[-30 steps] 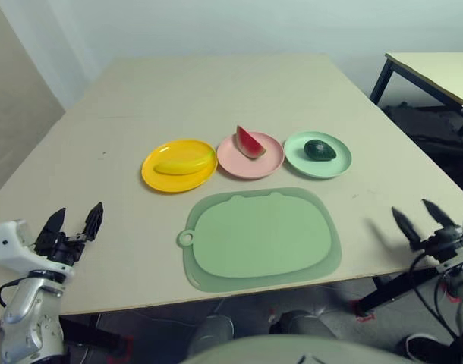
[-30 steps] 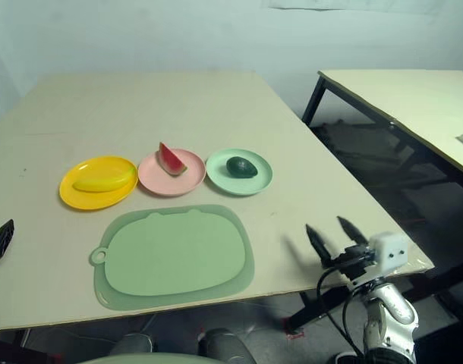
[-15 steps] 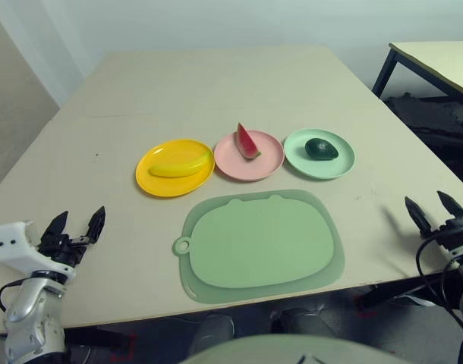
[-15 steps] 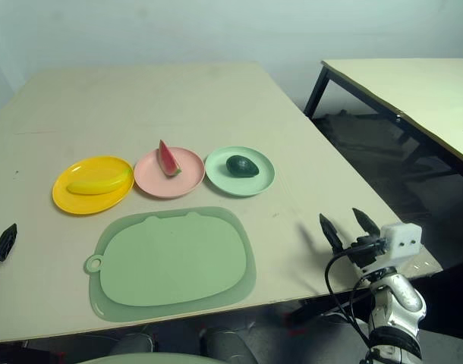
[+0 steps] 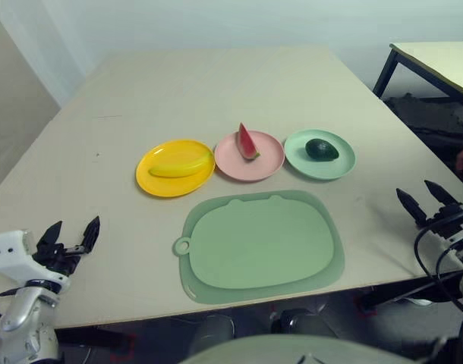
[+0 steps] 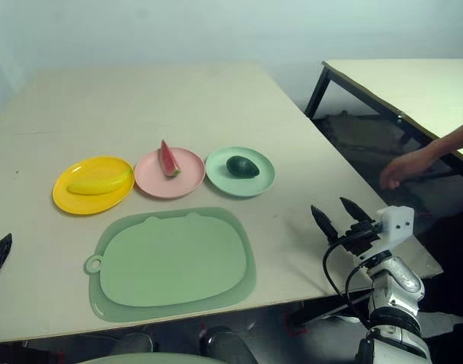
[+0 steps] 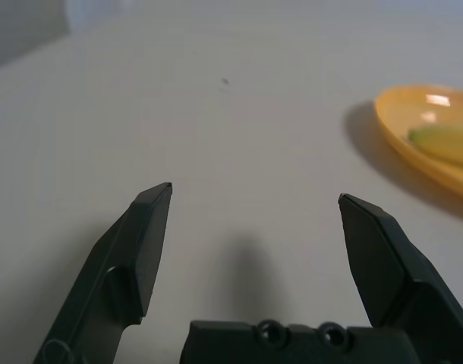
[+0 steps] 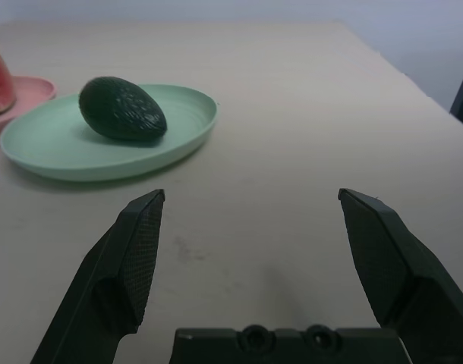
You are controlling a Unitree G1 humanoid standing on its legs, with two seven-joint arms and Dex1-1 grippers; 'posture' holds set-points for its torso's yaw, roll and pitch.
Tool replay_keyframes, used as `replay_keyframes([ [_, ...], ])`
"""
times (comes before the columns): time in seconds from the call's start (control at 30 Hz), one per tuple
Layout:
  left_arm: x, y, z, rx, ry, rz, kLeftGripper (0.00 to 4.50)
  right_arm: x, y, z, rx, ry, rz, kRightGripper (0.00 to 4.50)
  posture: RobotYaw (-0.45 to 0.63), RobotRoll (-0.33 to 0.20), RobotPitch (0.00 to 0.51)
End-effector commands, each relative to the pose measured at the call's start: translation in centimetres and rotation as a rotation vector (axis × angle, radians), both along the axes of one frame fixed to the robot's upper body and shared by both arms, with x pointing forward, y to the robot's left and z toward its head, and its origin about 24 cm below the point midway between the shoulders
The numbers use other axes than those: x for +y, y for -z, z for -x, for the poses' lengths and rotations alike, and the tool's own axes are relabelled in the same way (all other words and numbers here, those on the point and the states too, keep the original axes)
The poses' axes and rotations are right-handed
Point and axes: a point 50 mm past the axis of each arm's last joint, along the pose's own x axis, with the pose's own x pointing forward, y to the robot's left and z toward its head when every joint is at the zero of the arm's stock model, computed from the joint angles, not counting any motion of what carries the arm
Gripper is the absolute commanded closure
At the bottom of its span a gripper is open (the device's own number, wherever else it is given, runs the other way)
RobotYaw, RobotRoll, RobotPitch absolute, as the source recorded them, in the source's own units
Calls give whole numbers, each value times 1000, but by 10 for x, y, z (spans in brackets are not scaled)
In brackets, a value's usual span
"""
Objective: Place the fruits into color-matched plates.
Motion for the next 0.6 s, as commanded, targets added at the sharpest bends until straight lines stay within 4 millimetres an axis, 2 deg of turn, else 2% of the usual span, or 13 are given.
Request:
replay_keyframes([
  [0.03,1,-2,-5,14,22,-17,21,3,1,4,-4,25,-22,0,100,0,0],
  [0.13,3,-5,-13,2,25,-12,21,3,5,8,11,36,-24,0,109,0,0],
  [0.27,1,-9,-21,2,51,-31,21,-6,1,9,7,97,-20,0,106,0,0],
  [0.6,-5,-9,-45,47,129,-90,21,-5,-5,-1,-26,100,14,0,75,0,0],
])
